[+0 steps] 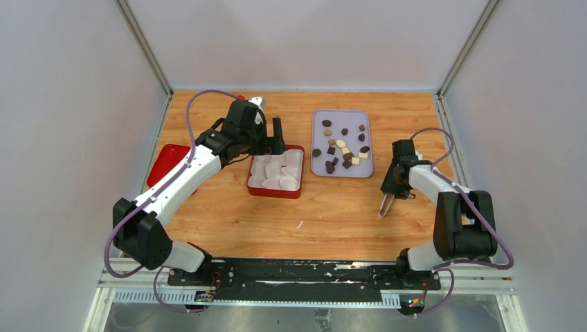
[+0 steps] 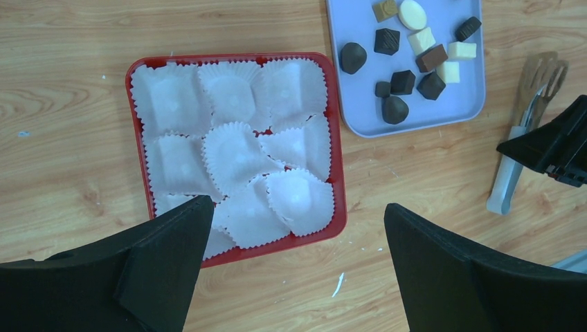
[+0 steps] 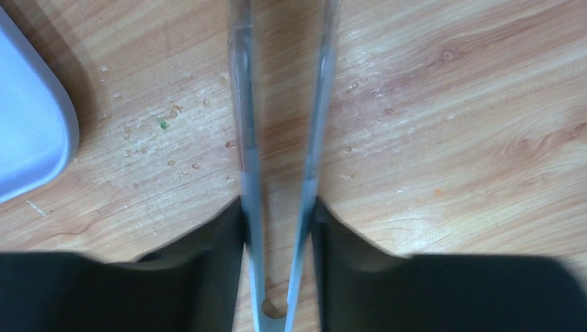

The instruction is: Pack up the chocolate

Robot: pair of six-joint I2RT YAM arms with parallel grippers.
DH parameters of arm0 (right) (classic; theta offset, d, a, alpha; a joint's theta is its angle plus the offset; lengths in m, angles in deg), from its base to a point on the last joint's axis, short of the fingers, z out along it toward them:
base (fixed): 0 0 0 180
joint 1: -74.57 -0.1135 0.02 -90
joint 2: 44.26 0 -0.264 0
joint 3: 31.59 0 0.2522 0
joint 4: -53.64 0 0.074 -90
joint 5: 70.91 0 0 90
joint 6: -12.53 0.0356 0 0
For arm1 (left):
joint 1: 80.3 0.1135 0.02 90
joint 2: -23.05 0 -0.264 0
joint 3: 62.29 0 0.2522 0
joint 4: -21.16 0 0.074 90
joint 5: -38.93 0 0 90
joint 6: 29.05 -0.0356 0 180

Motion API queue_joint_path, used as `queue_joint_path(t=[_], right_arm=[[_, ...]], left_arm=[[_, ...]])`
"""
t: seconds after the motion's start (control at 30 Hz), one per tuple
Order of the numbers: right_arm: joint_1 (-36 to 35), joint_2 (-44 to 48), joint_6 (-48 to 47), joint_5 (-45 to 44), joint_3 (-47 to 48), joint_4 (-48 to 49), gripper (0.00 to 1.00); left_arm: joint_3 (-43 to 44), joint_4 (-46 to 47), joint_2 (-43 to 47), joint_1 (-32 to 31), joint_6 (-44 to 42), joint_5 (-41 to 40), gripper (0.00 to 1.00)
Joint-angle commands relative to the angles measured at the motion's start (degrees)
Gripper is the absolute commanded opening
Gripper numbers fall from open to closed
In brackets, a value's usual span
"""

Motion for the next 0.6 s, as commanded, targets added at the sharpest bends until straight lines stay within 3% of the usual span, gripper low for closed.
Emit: queue_joint_path(t=[0.0,0.07,0.3,0.43,0.57], right_arm=[[-0.94,-0.94,0.52,0.58,-0.23,-4.18,0.28],[-0.95,0.94,-0.54,0.56,1.89,-6.57,0.19],[-1.0,9.22,-7.38,5.33,12.7,-19.76,0.18],[-1.29,6.56,-13.27,15.76,22.41,-29.78,0.18],[-3.85,2.28,-17.17,19.77,30.25,-39.77,0.19]], left_arm=[[1.05,0.15,-0.45,-0.27,0.05,0.74,1.0],[1.22,-0.2,-0.55,-0.27,-0.19,0.82,1.0],[2.66,-1.93,-0.16,-0.27,-1.9,-1.27,1.0],[2.94,-1.31,-1.45,-0.27,-1.79,-0.23,1.0],[3.43,-0.98,-3.13,-0.27,-0.79,1.48,1.0]])
